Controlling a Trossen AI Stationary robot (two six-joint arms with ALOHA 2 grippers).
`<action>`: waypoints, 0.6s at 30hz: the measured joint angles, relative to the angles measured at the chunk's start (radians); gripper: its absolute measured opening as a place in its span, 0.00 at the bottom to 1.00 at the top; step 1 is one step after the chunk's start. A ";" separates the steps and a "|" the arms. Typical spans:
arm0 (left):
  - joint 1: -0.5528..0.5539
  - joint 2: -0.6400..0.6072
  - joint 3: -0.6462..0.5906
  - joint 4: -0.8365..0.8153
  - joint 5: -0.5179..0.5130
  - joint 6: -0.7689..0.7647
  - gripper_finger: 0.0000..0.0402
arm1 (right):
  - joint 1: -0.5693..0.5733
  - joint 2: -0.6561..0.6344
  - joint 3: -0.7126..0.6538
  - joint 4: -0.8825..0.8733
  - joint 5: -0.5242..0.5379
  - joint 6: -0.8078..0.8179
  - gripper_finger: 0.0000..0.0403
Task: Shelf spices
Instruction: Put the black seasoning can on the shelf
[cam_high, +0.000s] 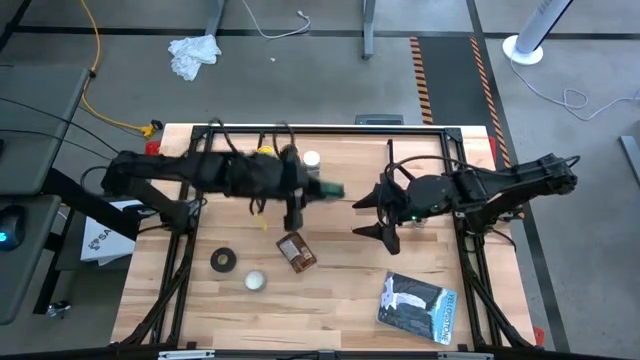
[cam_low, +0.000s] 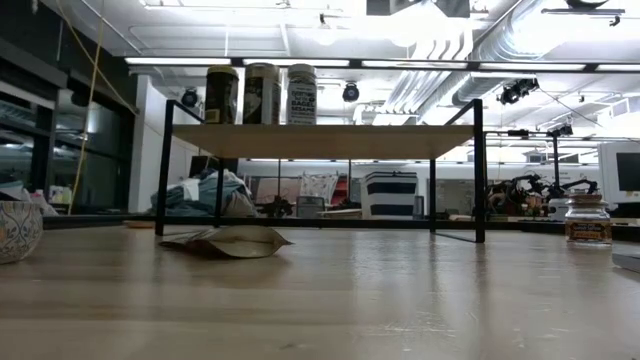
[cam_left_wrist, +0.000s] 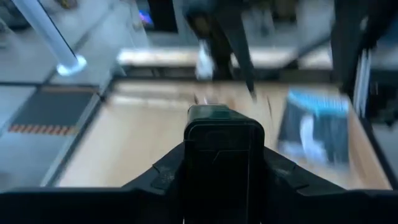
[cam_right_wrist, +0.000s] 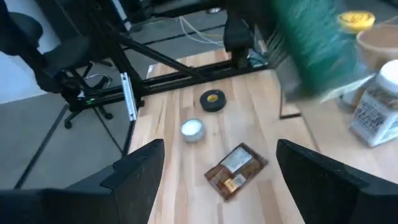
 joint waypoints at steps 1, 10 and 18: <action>0.012 0.000 0.024 0.008 0.005 0.000 0.32 | 0.000 0.000 0.000 0.004 0.011 -0.015 0.76; 0.032 0.023 0.075 -0.084 0.063 -0.005 0.29 | 0.000 0.000 0.000 0.068 0.201 -0.217 0.76; 0.024 0.120 0.075 -0.039 0.118 0.019 0.30 | -0.051 0.037 0.055 -0.053 0.174 -0.315 0.76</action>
